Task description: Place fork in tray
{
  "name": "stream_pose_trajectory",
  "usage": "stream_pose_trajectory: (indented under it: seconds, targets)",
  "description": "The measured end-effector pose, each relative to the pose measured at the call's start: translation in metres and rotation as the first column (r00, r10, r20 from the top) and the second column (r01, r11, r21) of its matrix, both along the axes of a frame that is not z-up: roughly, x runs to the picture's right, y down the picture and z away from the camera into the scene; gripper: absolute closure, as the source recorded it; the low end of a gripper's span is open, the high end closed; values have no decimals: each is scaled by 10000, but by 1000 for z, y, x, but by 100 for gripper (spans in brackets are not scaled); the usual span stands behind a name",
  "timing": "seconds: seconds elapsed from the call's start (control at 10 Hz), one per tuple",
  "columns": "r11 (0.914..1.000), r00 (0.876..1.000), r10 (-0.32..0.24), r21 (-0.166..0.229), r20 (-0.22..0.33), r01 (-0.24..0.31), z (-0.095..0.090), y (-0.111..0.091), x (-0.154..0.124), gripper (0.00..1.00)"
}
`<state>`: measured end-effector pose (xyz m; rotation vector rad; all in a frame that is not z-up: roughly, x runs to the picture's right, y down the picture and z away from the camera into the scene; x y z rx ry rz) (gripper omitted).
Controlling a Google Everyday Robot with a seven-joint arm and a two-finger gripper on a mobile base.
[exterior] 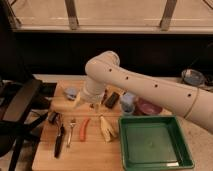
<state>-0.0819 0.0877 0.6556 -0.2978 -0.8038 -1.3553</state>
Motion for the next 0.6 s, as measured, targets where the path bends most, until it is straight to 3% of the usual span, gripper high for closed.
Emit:
stream_pose_trajectory:
  seconds: [0.3,0.6]
  targets:
    - [9999,9998,-135,101,-114,136,4,-1,-2,34]
    - [9975,9976,-683,167,-66,684,38,-11,-38,34]
